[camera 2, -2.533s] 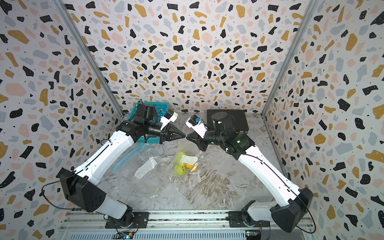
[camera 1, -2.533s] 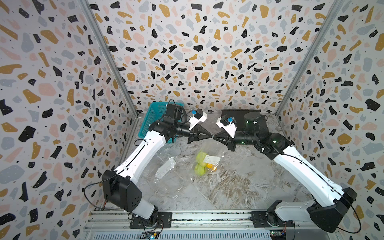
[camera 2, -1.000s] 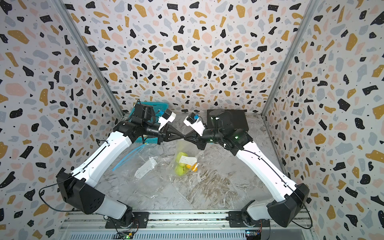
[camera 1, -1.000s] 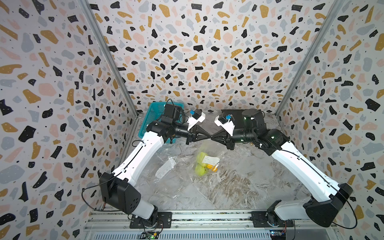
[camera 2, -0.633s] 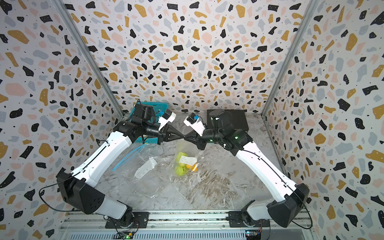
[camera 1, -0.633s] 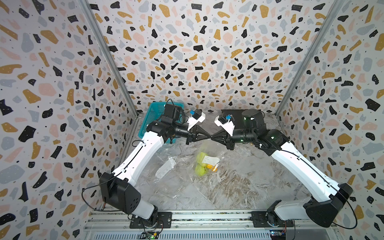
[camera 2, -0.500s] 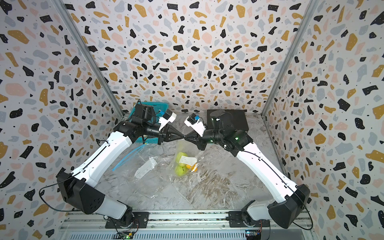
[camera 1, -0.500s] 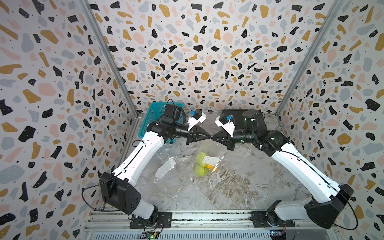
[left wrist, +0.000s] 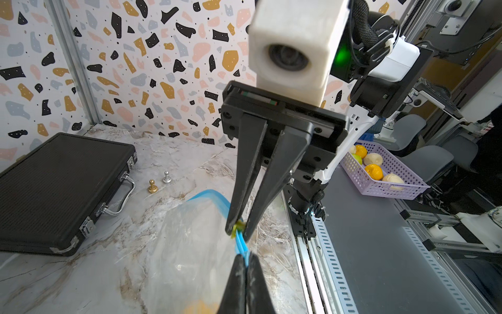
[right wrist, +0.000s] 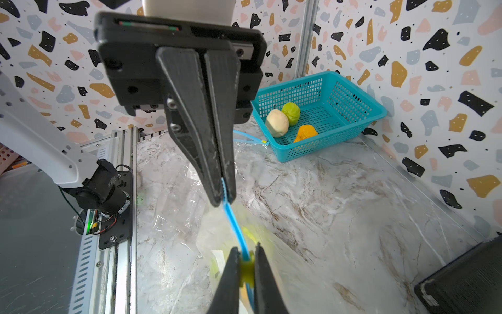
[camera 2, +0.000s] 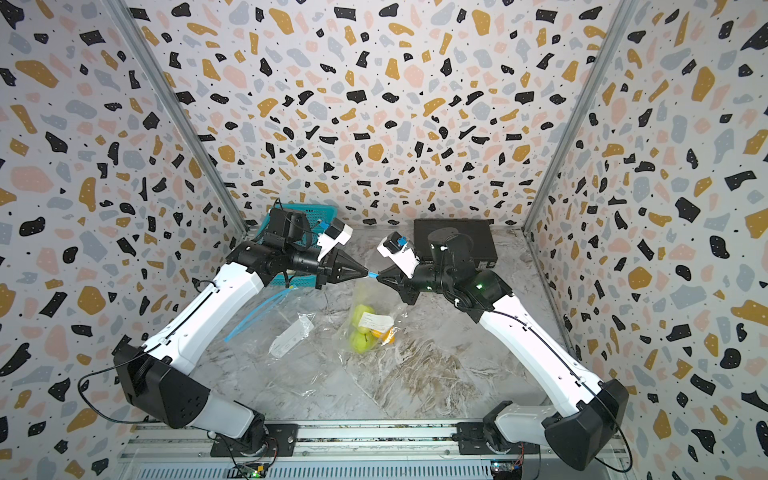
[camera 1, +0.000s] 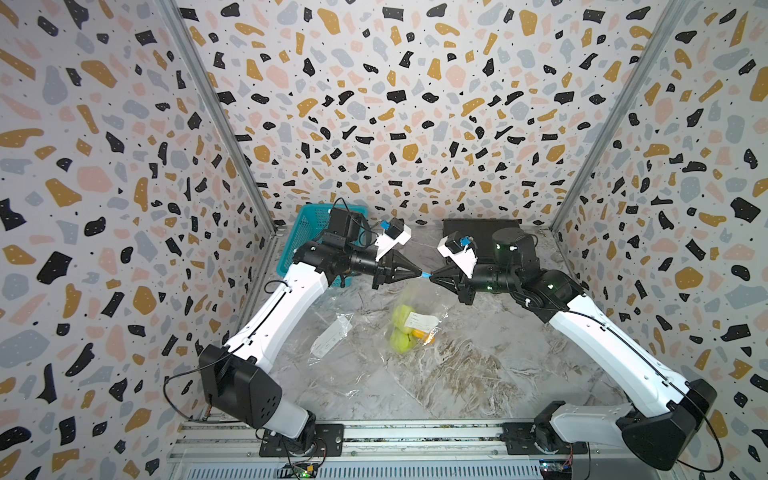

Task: Open the zip-top bag and take out the pear
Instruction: Unzip the zipper on the zipper food storage bag.

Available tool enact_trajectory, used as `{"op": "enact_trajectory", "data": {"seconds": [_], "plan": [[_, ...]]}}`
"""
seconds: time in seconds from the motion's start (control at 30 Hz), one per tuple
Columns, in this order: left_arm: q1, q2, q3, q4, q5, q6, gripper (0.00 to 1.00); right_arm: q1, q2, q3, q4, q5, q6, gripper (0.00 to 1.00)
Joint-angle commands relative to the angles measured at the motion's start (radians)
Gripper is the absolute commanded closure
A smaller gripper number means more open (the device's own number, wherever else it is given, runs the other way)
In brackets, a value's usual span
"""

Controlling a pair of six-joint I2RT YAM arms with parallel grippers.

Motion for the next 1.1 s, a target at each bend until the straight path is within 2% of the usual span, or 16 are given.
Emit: {"op": "enact_trajectory", "data": {"seconds": [0.0, 0.43, 1.07], "plan": [[0.024, -0.056, 0.016, 0.029, 0.047, -0.009, 1.00, -0.029, -0.032, -0.030, -0.054, 0.091, 0.013, 0.94], [0.058, -0.069, 0.057, 0.039, 0.044, -0.036, 1.00, -0.061, -0.113, -0.165, -0.051, 0.199, 0.024, 0.94], [0.128, -0.050, 0.145, 0.074, 0.054, -0.090, 1.00, -0.086, -0.295, -0.447, 0.021, 0.288, 0.128, 0.94]]}}
